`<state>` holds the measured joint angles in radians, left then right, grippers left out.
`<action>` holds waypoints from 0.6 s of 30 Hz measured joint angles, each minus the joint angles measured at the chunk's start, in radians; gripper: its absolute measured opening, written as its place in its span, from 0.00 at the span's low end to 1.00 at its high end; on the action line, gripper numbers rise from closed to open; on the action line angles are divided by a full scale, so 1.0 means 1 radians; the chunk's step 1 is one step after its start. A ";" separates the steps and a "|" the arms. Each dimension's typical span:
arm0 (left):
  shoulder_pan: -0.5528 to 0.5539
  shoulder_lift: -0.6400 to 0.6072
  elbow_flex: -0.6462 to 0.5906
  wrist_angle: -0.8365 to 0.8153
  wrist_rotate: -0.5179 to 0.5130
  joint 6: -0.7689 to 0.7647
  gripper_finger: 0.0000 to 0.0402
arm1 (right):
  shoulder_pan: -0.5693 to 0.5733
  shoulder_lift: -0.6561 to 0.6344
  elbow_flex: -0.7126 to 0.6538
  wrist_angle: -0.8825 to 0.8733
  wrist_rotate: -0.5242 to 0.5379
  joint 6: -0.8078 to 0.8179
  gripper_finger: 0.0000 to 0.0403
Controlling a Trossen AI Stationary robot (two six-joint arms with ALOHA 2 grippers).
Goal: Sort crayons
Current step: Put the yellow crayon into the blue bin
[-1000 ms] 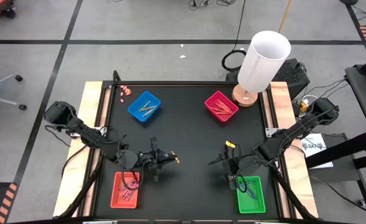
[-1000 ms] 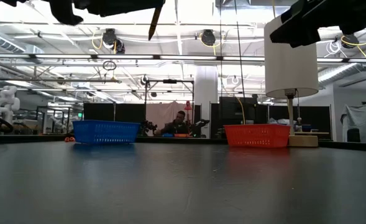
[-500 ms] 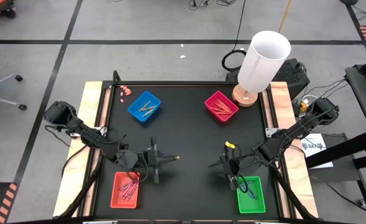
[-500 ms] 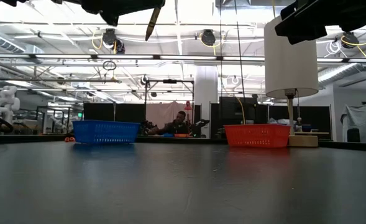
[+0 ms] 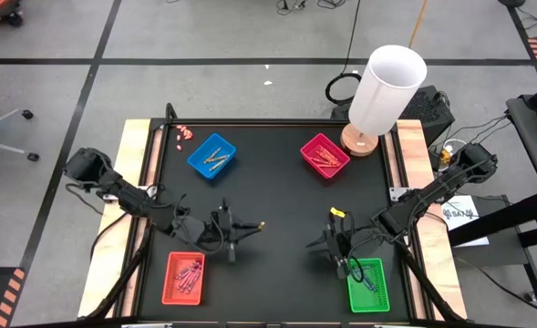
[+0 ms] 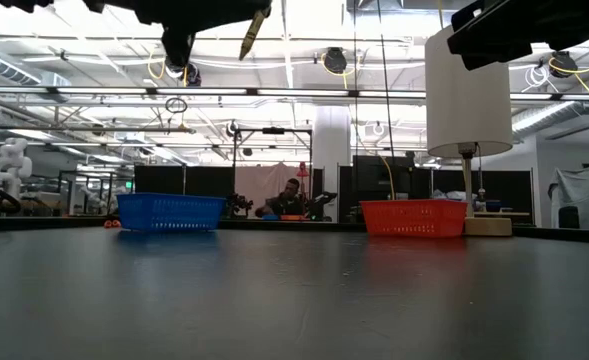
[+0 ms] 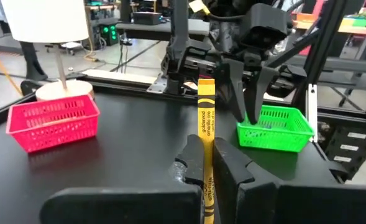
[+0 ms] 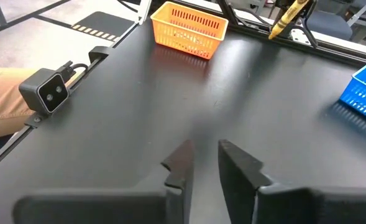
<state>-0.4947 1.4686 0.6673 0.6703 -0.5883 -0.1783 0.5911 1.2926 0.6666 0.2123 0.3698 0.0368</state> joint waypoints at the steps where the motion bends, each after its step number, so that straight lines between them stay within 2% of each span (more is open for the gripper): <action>1: 0.005 -0.005 0.003 -0.003 0.012 0.000 0.02 | 0.000 0.000 0.000 0.000 0.000 0.000 0.14; 5: 0.038 -0.043 0.029 -0.052 0.057 -0.019 0.02 | 0.000 0.000 0.000 0.000 0.000 0.000 0.11; 18: 0.257 -0.214 0.212 -0.692 0.061 -0.086 0.02 | 0.000 0.000 0.001 -0.005 0.000 0.002 0.05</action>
<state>-0.2380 1.2551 0.8792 -0.0214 -0.5276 -0.2647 0.5911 1.2926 0.6674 0.2070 0.3702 0.0392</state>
